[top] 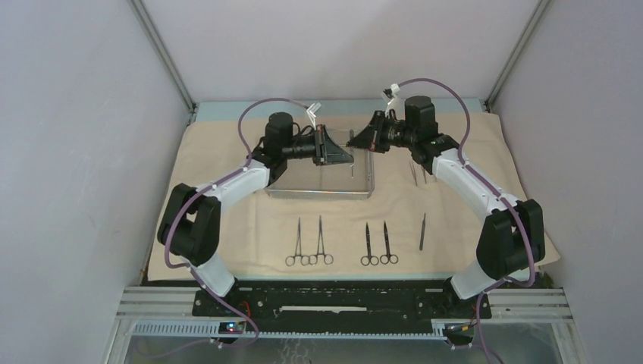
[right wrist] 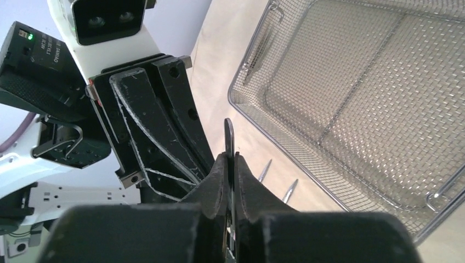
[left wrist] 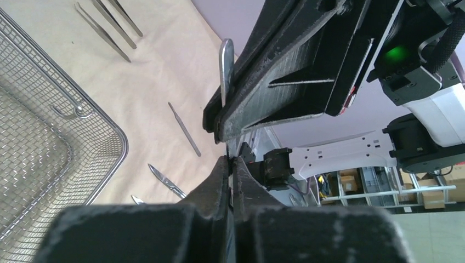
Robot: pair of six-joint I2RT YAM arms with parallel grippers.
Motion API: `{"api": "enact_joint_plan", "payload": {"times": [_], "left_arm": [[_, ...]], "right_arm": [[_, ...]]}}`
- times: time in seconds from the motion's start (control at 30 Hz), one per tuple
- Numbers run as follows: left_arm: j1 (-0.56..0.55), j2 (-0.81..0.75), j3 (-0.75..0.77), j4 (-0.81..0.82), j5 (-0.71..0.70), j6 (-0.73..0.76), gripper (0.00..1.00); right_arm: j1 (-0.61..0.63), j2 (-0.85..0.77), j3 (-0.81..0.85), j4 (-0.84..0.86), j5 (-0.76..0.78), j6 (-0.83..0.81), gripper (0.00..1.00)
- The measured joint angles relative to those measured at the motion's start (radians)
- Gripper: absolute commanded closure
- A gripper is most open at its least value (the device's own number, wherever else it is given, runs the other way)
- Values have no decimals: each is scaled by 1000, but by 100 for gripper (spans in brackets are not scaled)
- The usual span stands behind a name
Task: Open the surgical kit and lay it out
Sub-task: Place the medical item in the surgical kit.
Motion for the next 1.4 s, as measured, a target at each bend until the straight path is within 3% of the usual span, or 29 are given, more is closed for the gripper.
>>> {"api": "enact_joint_plan", "payload": {"times": [0.1, 0.17, 0.23, 0.43, 0.73, 0.9, 1.17, 1.4], "left_arm": [[1, 0, -4, 0, -2, -12, 61], [-1, -3, -4, -23, -17, -4, 48], [-2, -14, -4, -79, -51, 19, 44], [-4, -110, -34, -292, -236, 104, 39], [-4, -262, -50, -546, -421, 206, 35], [-4, -314, -50, -648, -460, 253, 34], [-4, -373, -50, -703, -482, 297, 34], [-4, -373, -50, -713, -495, 303, 30]], "right_arm": [[-1, 0, -2, -10, 3, -2, 100], [-1, -1, -2, -28, 26, -10, 100], [0, -8, -2, -71, 61, -29, 100], [0, -114, -50, -275, 252, -124, 100], [0, -360, -421, -497, 576, -164, 100], [0, -357, -562, -540, 688, -143, 100], [0, -247, -572, -523, 848, -126, 100], [0, -203, -554, -515, 903, -126, 67]]}}
